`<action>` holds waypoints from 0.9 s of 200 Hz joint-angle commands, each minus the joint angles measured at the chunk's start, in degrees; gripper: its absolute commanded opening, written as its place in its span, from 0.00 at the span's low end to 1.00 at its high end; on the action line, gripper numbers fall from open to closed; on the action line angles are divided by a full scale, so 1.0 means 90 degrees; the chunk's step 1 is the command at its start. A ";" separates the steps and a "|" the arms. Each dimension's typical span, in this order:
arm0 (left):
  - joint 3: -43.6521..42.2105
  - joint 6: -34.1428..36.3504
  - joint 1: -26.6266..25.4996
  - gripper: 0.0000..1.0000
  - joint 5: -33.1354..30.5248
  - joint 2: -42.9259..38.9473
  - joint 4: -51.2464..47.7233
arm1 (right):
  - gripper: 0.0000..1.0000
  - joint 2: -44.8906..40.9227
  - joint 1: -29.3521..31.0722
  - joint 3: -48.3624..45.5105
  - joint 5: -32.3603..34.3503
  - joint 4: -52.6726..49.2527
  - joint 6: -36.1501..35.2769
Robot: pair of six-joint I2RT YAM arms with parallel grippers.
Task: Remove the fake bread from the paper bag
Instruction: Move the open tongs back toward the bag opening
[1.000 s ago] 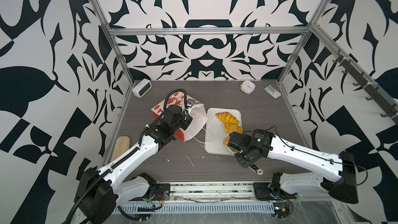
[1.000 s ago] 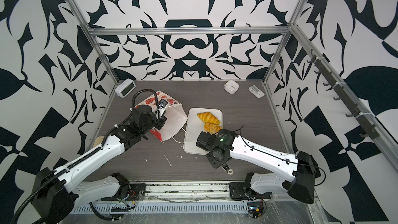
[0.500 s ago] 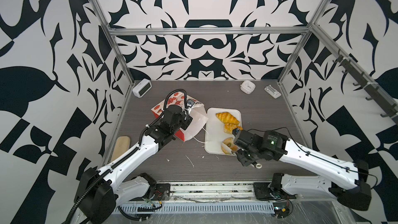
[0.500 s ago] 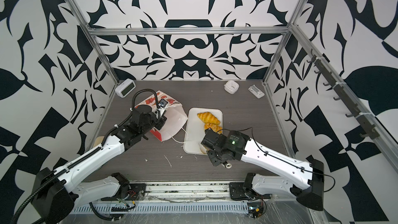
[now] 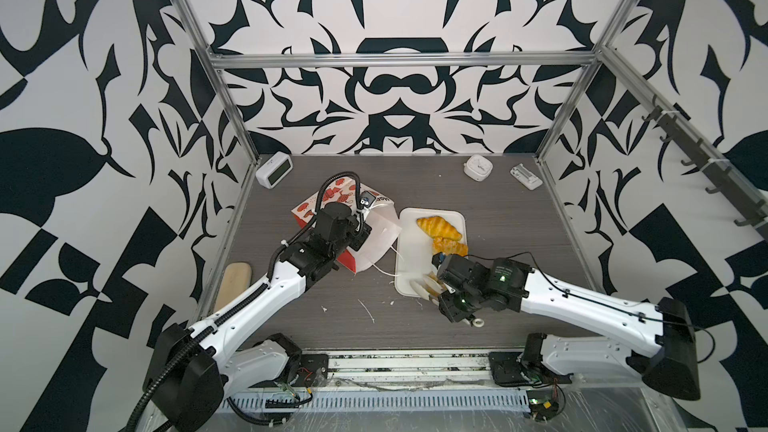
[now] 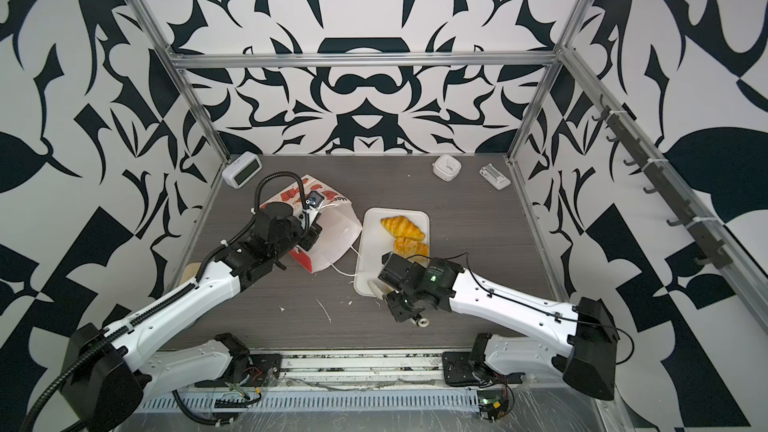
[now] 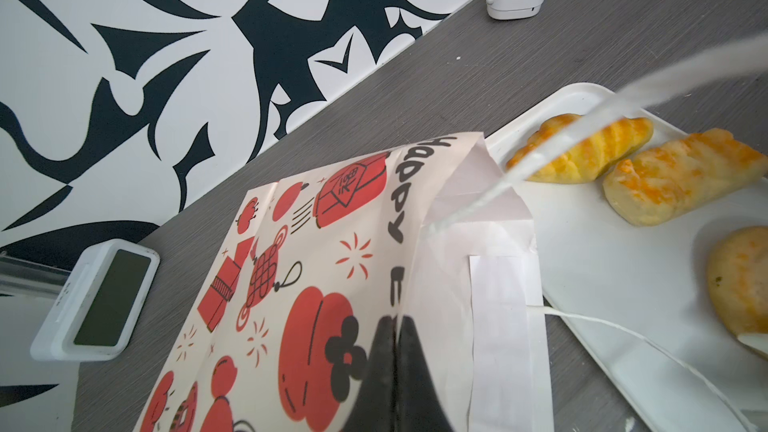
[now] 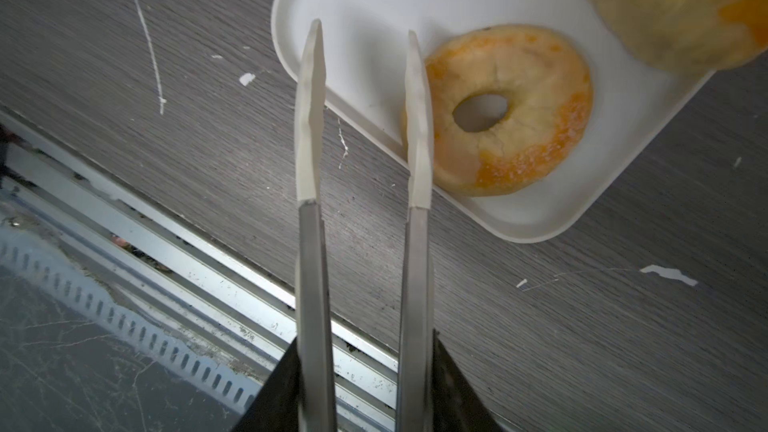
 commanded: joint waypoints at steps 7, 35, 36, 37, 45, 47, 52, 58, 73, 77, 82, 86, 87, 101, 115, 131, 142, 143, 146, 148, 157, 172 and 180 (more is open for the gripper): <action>-0.0082 -0.0061 0.0033 0.05 -0.0004 -0.0101 0.0021 | 0.45 -0.0294 -0.0213 -0.0100 0.0041 0.0023 0.0115; -0.0081 -0.0061 0.0034 0.05 -0.0008 -0.0082 0.0032 | 0.45 -0.0604 -0.0449 -0.0289 0.0066 -0.0253 0.0148; -0.0081 -0.0061 0.0029 0.05 -0.0011 -0.0082 0.0034 | 0.45 -0.0613 -0.0455 -0.0302 0.0069 -0.0268 0.0146; -0.0076 -0.0061 0.0031 0.05 -0.0007 -0.0078 0.0035 | 0.45 -0.0622 -0.0464 -0.0309 0.0070 -0.0280 0.0146; -0.0081 -0.0061 0.0029 0.05 -0.0002 -0.0067 0.0044 | 0.45 -0.0680 -0.0511 -0.0354 0.0062 -0.0364 0.0155; -0.0076 -0.0066 0.0033 0.05 -0.0003 -0.0069 0.0040 | 0.45 -0.0699 -0.0525 -0.0362 0.0062 -0.0389 0.0155; -0.0081 -0.0070 0.0034 0.05 0.0006 -0.0055 0.0045 | 0.45 -0.0736 -0.0524 -0.0367 0.0071 -0.0418 0.0146; -0.0079 -0.0071 0.0034 0.05 0.0019 -0.0055 0.0045 | 0.45 -0.0787 -0.0536 -0.0368 0.0088 -0.0443 0.0146; -0.0081 -0.0083 0.0034 0.05 0.0037 -0.0037 0.0052 | 0.45 -0.0918 -0.0540 -0.0325 0.0042 -0.0315 0.0102; -0.0072 -0.0087 0.0034 0.05 0.0035 -0.0029 0.0055 | 0.45 -0.0970 -0.0538 -0.0312 0.0004 -0.0207 0.0070; -0.0069 -0.0081 0.0034 0.05 0.0046 -0.0028 0.0055 | 0.45 -0.1032 -0.0539 -0.0308 -0.0072 -0.0019 0.0051; -0.0071 -0.0081 0.0029 0.05 0.0047 -0.0021 0.0054 | 0.45 -0.1104 -0.0538 -0.0315 -0.0130 0.0158 0.0031; -0.0072 -0.0081 0.0032 0.05 0.0046 -0.0017 0.0054 | 0.45 -0.1121 -0.0539 -0.0320 -0.0142 0.0206 0.0015; -0.0067 -0.0081 0.0034 0.05 0.0059 -0.0001 0.0055 | 0.45 -0.1244 -0.0538 -0.0317 -0.0399 0.0850 -0.0089; -0.0071 -0.0064 0.0034 0.05 0.0046 -0.0004 0.0045 | 0.44 -0.1204 -0.0536 -0.0175 -0.0430 0.1194 -0.0248; -0.0091 -0.0018 0.0034 0.05 0.0058 0.0026 0.0028 | 0.43 -0.1068 -0.0535 0.0041 -0.0371 0.1403 -0.0471; -0.0088 0.0014 0.0034 0.04 0.0084 0.0050 0.0018 | 0.43 -0.0958 -0.0537 0.0135 -0.0339 0.1589 -0.0621; -0.0090 0.0016 0.0034 0.04 0.0084 0.0047 0.0022 | 0.43 -0.0946 -0.0539 0.0144 -0.0339 0.1610 -0.0629; -0.0086 0.0024 0.0034 0.04 0.0099 0.0057 0.0025 | 0.43 -0.0912 -0.0535 0.0166 -0.0337 0.1659 -0.0668; -0.0092 0.0031 0.0034 0.04 0.0105 0.0060 0.0038 | 0.43 -0.0882 -0.0532 0.0178 -0.0338 0.1709 -0.0691; -0.0101 0.0063 0.0034 0.04 0.0123 0.0079 0.0058 | 0.43 -0.0733 -0.0540 0.0246 -0.0357 0.1922 -0.0781; -0.0105 0.0102 0.0033 0.04 0.0136 0.0123 0.0074 | 0.43 -0.0430 -0.0540 0.0327 -0.0442 0.2416 -0.0884; -0.0106 0.0114 0.0032 0.03 0.0159 0.0144 0.0093 | 0.43 -0.0258 -0.0540 0.0343 -0.0500 0.2787 -0.0885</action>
